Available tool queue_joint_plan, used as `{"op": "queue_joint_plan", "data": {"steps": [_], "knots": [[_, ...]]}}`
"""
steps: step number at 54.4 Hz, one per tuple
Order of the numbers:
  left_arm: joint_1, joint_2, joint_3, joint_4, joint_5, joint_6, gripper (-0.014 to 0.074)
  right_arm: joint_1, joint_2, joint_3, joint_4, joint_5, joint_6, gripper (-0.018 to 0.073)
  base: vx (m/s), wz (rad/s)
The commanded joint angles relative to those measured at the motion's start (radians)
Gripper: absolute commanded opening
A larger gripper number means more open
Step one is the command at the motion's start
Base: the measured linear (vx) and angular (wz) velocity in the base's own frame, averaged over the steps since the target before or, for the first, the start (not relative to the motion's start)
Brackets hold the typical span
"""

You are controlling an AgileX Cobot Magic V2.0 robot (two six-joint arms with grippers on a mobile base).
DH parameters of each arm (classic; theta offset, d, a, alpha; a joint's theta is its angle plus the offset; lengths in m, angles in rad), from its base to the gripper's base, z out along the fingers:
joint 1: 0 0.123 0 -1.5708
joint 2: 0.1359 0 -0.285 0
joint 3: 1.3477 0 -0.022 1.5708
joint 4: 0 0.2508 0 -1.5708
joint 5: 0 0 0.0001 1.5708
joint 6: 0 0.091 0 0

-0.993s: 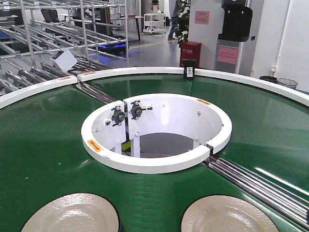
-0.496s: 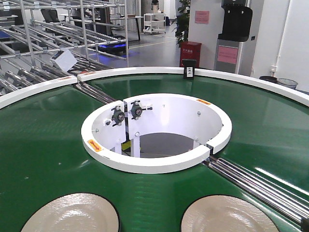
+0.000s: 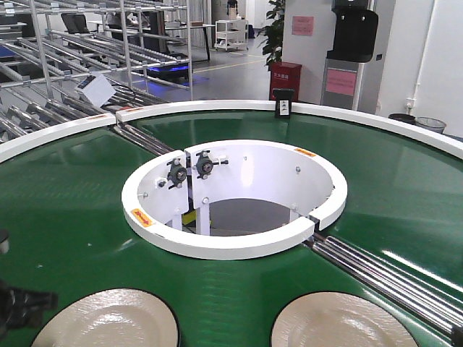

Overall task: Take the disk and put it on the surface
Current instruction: 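Lower both grippers to the rims of the two cream plates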

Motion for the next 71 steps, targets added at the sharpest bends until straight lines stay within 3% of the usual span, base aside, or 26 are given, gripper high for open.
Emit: {"op": "queue_joint_plan", "data": {"steps": [1,8,17,23,28,33,43,60,66,71], "knots": [[0.029,0.016,-0.098,-0.127,-0.019,0.089,0.0436,-0.001,-0.001,-0.035,-0.014,-0.070,-0.005,0.0551,0.00,0.00],[0.114,0.091,-0.165,-0.311,0.037,0.252,0.0435,-0.001,-0.001,-0.035,-0.015,-0.070,-0.006,0.0551,0.00,0.00],[0.208,0.173,-0.174,-0.481,0.121,0.472,0.0435,-0.001,-0.001,-0.035,-0.015,-0.070,-0.006,0.0551,0.00,0.00],[0.217,0.220,-0.174,-0.565,0.201,0.616,0.0435,-0.001,-0.001,-0.035,-0.015,-0.070,-0.006,0.0551,0.00,0.00],[0.216,0.257,-0.174,-0.642,0.252,0.686,0.0435,-0.001,-0.001,-0.035,-0.014,-0.070,-0.006,0.0551,0.00,0.00],[0.216,0.291,-0.173,-0.700,0.283,0.728,0.0435,-0.001,-0.001,-0.035,-0.014,-0.070,-0.006,0.0551,0.00,0.00],[0.211,0.343,-0.173,-0.733,0.291,0.733,0.0435,-0.001,-0.001,-0.035,-0.014,-0.070,-0.007,0.0551,0.00,0.00],[0.174,0.376,-0.173,-0.814,0.331,0.809,0.0426,-0.001,-0.001,-0.035,-0.015,-0.071,-0.007,0.0551,0.00,0.00],[0.177,0.376,-0.173,-0.825,0.345,0.809,0.0370,-0.001,-0.001,-0.035,-0.015,-0.071,-0.007,0.0551,0.00,0.00],[0.177,0.374,-0.173,-0.822,0.360,0.809,0.0263,-0.001,-0.001,-0.035,-0.015,-0.071,-0.008,0.0551,0.00,0.00]]}}
